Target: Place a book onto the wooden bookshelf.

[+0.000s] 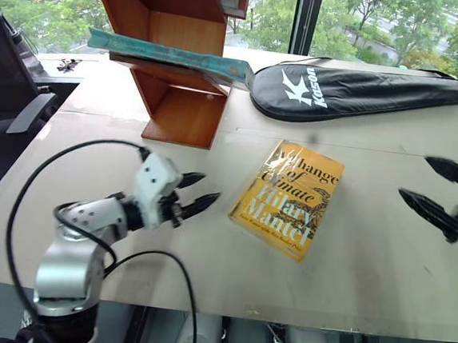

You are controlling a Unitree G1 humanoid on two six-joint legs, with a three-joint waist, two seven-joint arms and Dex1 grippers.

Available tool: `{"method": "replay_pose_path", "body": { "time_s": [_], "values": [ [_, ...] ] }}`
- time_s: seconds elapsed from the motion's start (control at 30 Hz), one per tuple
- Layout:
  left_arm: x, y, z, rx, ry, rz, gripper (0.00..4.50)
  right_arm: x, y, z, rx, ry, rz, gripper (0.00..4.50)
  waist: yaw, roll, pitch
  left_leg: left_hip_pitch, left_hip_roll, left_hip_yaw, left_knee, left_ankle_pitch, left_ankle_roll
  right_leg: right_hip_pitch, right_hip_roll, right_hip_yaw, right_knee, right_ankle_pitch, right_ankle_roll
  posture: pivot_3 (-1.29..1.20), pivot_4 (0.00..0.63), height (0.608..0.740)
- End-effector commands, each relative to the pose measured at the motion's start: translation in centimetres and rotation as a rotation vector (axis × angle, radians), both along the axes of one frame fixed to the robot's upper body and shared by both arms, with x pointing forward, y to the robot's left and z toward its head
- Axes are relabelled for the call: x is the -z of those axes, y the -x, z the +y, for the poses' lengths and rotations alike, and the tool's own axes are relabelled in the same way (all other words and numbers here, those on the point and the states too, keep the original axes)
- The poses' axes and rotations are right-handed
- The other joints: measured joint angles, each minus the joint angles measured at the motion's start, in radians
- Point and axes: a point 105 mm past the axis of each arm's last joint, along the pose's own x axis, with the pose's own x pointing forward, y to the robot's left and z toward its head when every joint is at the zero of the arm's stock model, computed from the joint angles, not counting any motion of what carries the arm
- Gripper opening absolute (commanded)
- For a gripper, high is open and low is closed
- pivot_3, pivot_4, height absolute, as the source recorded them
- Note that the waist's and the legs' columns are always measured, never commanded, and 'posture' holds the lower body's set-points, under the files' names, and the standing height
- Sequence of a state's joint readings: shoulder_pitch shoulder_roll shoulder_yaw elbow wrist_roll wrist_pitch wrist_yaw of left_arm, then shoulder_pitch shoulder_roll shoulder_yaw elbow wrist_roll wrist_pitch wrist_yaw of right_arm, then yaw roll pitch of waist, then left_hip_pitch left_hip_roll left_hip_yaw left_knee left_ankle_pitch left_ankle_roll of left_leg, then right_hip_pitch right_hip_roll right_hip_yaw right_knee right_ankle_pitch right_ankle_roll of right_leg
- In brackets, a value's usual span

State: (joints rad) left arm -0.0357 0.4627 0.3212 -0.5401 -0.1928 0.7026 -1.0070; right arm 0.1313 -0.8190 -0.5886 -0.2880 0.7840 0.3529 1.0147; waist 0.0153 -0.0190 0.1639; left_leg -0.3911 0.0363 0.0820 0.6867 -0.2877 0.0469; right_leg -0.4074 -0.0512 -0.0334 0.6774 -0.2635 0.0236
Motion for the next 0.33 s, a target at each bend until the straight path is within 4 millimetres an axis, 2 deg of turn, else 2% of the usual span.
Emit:
{"method": "replay_pose_path", "body": {
  "time_s": [0.03, 0.13, 0.2, 0.33],
  "values": [
    [0.0, 0.5, 2.4, -0.022, -0.013, 0.000, 2.83, 1.0, 1.7, -2.3, 0.088, 0.137, 0.040, 4.50, -0.001, 0.000, -0.001, 0.000, 0.000, 0.000, 0.000, 0.000, 0.000, 0.000, 0.000, 0.000, 0.000, 0.000, 0.000, 0.00, 0.150, 0.740],
    [0.5, 1.4, 3.1, 0.007, 0.029, 0.056, 2.83, 2.1, 2.8, -3.6, 0.131, 0.180, 0.092, 4.50, -0.004, 0.001, -0.002, 0.001, 0.000, 0.001, 0.000, -0.002, 0.004, 0.000, 0.000, 0.000, 0.000, 0.000, 0.000, 0.00, 0.150, 0.740],
    [0.7, 1.2, 3.6, -0.010, 0.010, 0.050, 2.83, 2.5, 3.2, -4.0, 0.145, 0.187, 0.107, 4.50, -0.004, 0.001, -0.002, 0.001, 0.000, 0.002, 0.000, -0.002, 0.004, 0.000, 0.000, 0.001, -0.001, 0.000, 0.000, 0.00, 0.150, 0.740],
    [0.9, 1.0, 3.0, 0.013, 0.007, 0.046, 2.83, 3.4, 3.6, -4.1, 0.158, 0.211, 0.125, 4.50, -0.003, 0.000, -0.003, 0.005, 0.000, 0.002, 0.000, -0.003, 0.005, 0.003, 0.000, 0.001, 0.000, 0.000, 0.000, 0.00, 0.150, 0.740]
  ]
}}
